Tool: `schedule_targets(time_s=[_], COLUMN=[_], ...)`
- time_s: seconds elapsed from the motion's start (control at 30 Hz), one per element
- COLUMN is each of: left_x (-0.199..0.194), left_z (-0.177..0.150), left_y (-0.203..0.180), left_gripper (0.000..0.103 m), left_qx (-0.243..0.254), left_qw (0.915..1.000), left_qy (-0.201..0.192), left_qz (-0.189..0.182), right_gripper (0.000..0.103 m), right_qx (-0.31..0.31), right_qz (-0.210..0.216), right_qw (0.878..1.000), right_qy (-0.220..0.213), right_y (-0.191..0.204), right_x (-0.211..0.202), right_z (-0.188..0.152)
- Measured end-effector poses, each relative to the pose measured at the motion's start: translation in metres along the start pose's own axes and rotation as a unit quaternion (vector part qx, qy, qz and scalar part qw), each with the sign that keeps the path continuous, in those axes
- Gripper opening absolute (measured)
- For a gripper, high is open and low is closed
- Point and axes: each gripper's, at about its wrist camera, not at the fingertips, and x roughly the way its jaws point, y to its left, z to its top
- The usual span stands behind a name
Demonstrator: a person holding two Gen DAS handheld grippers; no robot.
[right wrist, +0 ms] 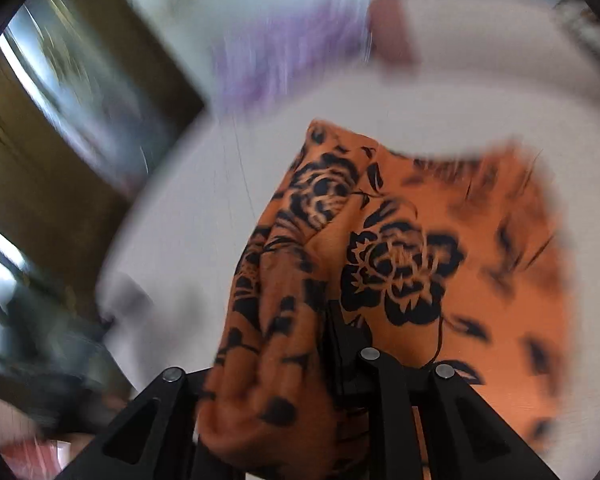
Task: Fold small clothes
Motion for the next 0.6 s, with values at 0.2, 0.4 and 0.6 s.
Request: schedule_targets(time_s=[0.2, 0.4, 0.6], left_x=[-0.004, -0.008, -0.017], left_z=[-0.004, -0.006, -0.016], left_y=[0.001, 0.004, -0.025], left_gripper=[0.101, 0.101, 0.099], left_qx=[-0.002, 0.002, 0.057], left_qw=[0.9997, 0.9995, 0.992], left_qy=[0.005, 0.002, 0.017], left_qz=[-0.024, -0.033, -0.111], right_gripper=[0.055, 0.064, 0.064], right_qx=[-0.019, 0.011, 0.044], right_qz=[-0.009, 0.066, 0.111], right_qw=[1.0, 0.997, 0.988], right_qy=[-0.006, -0.03, -0.094], right_y=[0.028, 0.026, -0.007], right_x=[0.006, -0.002, -0.055], right_z=[0.0, -0.008, -0.034])
